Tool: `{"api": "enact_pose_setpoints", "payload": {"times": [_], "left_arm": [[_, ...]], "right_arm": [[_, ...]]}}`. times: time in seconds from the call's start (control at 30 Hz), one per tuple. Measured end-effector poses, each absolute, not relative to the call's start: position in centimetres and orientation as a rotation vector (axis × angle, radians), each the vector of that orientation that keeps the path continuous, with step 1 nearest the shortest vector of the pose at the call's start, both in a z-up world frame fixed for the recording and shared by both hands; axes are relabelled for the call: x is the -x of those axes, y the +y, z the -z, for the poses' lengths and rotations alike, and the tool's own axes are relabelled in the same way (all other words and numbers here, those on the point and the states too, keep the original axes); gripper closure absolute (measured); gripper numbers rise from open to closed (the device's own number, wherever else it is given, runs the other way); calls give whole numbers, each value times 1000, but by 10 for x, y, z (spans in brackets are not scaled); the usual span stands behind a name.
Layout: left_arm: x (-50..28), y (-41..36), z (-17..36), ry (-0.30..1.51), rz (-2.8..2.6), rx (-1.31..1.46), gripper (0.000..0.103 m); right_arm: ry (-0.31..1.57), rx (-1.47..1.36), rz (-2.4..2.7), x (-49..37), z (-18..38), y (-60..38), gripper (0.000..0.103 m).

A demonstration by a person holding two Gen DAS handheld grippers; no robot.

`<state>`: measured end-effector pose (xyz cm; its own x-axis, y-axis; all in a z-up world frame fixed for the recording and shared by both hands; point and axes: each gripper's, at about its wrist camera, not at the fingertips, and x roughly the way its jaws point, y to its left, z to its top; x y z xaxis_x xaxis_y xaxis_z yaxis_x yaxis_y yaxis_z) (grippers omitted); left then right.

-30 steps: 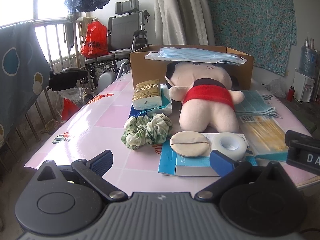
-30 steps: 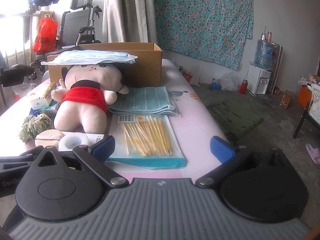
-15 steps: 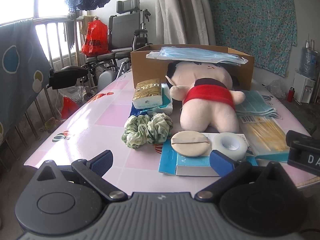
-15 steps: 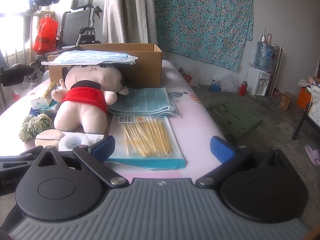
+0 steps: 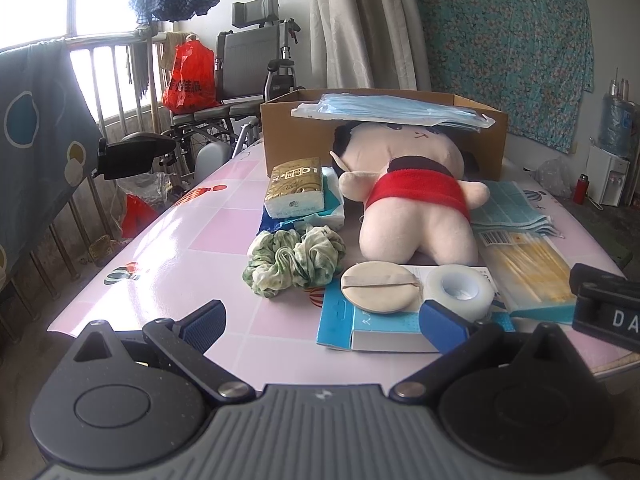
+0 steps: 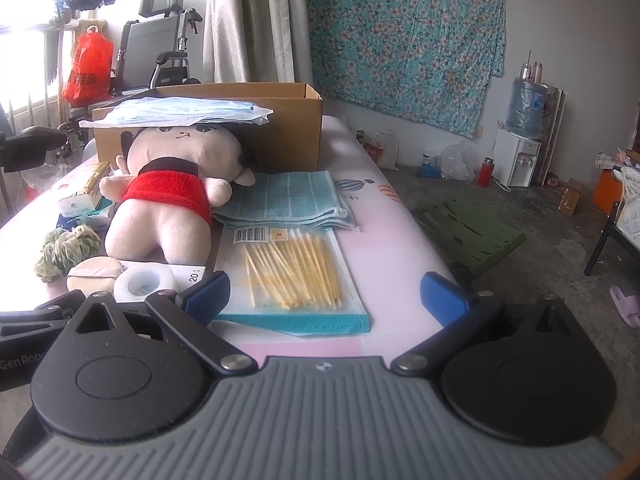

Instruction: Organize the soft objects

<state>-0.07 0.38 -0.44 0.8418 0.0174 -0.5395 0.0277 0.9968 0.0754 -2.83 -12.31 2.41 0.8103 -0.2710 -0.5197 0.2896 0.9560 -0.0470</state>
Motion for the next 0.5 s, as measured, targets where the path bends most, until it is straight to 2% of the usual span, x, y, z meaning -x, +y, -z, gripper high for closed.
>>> {"api": "enact_pose_setpoints", "payload": {"times": [0.5], "left_arm": [[1, 4, 5, 571, 5, -80, 0]], "right_arm": [[546, -24, 295, 29, -25, -121, 1]]}}
